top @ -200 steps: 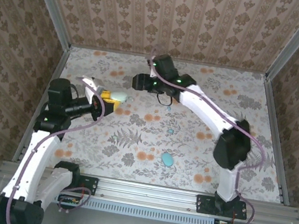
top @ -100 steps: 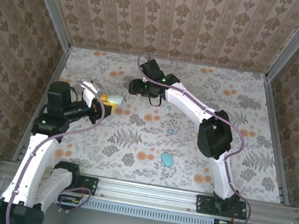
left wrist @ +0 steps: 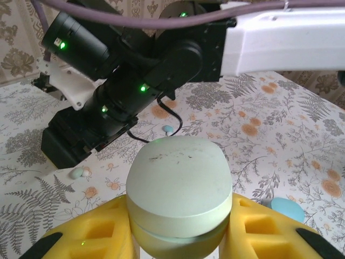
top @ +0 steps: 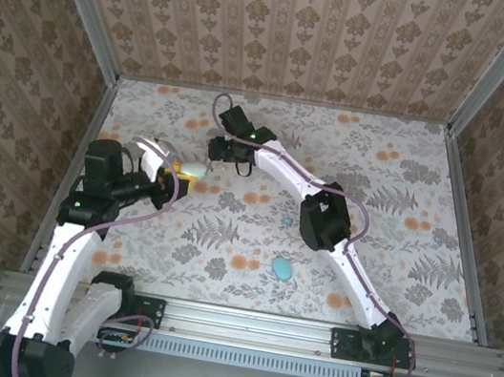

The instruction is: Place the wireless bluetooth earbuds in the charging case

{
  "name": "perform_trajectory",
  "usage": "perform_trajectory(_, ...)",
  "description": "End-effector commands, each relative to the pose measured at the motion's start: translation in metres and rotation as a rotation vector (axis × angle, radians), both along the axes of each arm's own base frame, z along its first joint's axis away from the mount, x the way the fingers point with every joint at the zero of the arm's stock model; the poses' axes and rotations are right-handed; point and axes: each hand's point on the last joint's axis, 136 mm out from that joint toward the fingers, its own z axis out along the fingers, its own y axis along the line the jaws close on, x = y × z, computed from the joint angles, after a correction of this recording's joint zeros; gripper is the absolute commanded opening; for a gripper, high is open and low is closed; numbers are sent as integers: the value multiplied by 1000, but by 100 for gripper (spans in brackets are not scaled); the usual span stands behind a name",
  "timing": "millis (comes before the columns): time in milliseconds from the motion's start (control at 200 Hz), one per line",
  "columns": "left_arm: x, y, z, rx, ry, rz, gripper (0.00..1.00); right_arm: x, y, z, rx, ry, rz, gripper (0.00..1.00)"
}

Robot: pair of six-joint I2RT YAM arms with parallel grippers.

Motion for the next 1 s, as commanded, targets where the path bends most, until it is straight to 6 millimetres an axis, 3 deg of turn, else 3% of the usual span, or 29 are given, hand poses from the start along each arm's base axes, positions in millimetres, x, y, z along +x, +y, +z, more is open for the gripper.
perform_trajectory(0, 0, 3, -6, -2, 25, 11, 0, 3, 5, 1, -33, -44, 23, 51)
perform_trajectory(305, 2, 4, -10, -2, 33, 15, 0, -12, 12, -22, -51, 11, 95, 48)
perform_trajectory(480, 3, 3, -9, -8, 34, 12, 0, -25, 10, -31, -76, 56, 133, 41)
perform_trajectory(995, 2, 2, -8, -20, 43, 9, 0, -46, -6, -32, -127, 105, 169, 27)
